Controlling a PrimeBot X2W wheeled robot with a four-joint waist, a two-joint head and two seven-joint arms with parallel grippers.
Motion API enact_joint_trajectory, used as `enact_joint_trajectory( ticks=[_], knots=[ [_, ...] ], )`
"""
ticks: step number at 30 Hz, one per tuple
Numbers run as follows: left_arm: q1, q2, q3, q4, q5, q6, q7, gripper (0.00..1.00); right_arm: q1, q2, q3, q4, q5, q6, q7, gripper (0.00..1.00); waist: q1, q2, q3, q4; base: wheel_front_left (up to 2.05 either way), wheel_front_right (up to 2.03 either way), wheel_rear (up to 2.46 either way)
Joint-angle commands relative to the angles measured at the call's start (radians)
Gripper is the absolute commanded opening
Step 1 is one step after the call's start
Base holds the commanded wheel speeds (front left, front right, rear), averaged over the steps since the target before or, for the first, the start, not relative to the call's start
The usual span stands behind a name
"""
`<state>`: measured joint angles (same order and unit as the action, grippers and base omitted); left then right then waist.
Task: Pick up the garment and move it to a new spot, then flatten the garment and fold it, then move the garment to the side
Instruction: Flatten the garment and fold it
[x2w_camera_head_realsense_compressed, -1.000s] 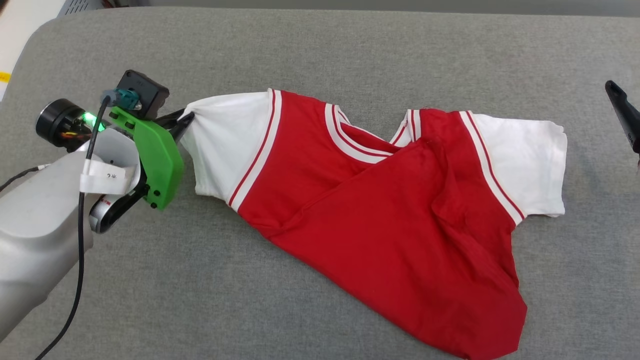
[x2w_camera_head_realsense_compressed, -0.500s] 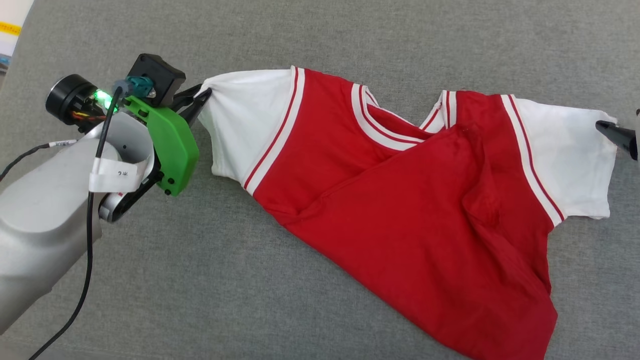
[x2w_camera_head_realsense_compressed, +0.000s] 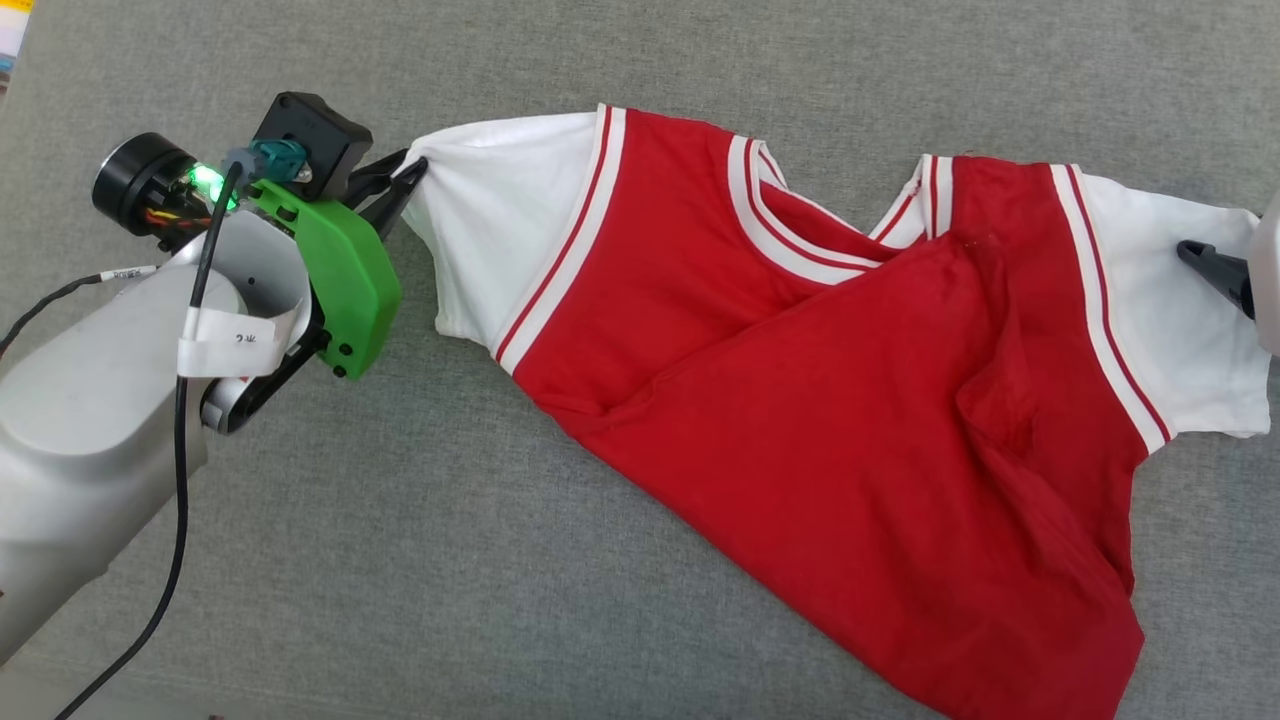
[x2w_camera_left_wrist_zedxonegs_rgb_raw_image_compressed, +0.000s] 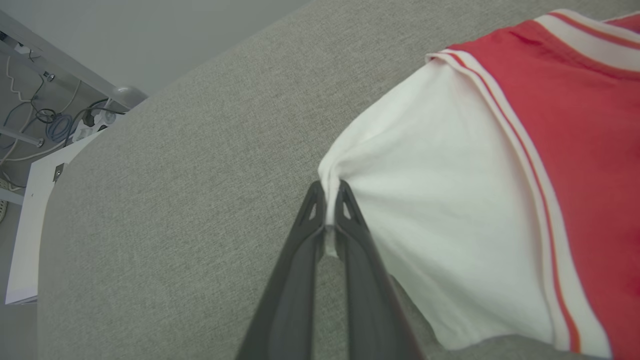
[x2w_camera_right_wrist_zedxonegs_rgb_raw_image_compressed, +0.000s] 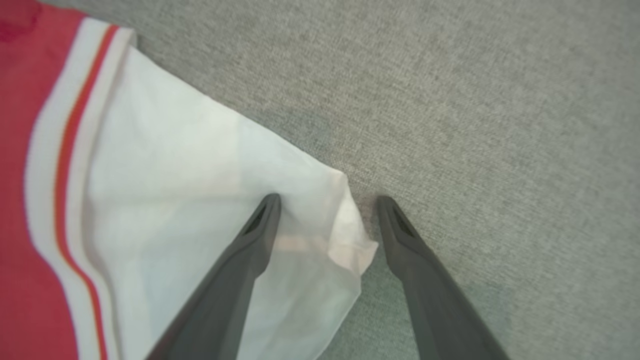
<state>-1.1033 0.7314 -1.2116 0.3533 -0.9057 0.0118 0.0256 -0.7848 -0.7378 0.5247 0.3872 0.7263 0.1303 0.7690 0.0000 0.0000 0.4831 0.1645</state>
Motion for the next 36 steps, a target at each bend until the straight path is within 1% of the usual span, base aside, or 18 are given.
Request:
enact_joint_trajectory(
  ticks=[1,6,12,16,21,27,31,36],
  knots=[
    [-0.016,-0.001,0.003,0.01,0.008,-0.002,-0.006,0.0,0.035,0.034,0.051,0.037,0.004,0.0,-0.013,0.0,0.0,0.0,-0.006,-0.006,0.0,0.0,0.0],
    [-0.01,-0.004,0.0,0.032,0.004,-0.01,-0.01,0.0,-0.011,0.038,0.047,0.06,0.006,0.0,-0.141,0.0,0.0,0.0,-0.04,-0.022,0.0,0.0,0.0],
    [0.0,0.001,0.0,0.052,0.001,-0.011,-0.026,0.0,-0.066,0.035,0.048,0.067,-0.008,0.0,-0.358,0.0,0.0,0.0,-0.127,-0.049,0.0,0.0,0.0],
    [0.0,0.007,0.003,0.05,0.001,-0.008,-0.034,0.0,-0.099,0.03,0.046,0.077,-0.005,0.0,-0.461,0.0,0.0,0.0,-0.183,-0.063,0.0,0.0,0.0],
    [-0.015,0.013,0.012,0.036,0.008,-0.003,-0.052,0.0,-0.142,0.021,0.052,0.081,0.0,0.0,-0.545,0.0,0.0,0.0,-0.239,-0.077,0.0,0.0,0.0],
    [-0.074,0.013,0.038,0.016,0.029,0.011,-0.076,0.0,-0.222,0.012,0.044,0.096,-0.026,0.0,-0.621,0.0,0.0,0.0,-0.279,-0.092,0.0,0.0,0.0],
    [-0.118,0.001,0.056,0.027,0.037,0.012,-0.09,0.0,-0.29,0.022,0.03,0.112,-0.064,0.0,-0.666,0.0,0.0,0.0,-0.293,-0.105,0.0,0.0,0.0],
    [-0.179,-0.032,0.078,0.078,0.042,0.001,-0.113,0.0,-0.389,0.055,0.024,0.151,-0.131,0.0,-0.701,0.0,0.0,0.0,-0.291,-0.121,0.0,0.0,0.0]
  ],
)
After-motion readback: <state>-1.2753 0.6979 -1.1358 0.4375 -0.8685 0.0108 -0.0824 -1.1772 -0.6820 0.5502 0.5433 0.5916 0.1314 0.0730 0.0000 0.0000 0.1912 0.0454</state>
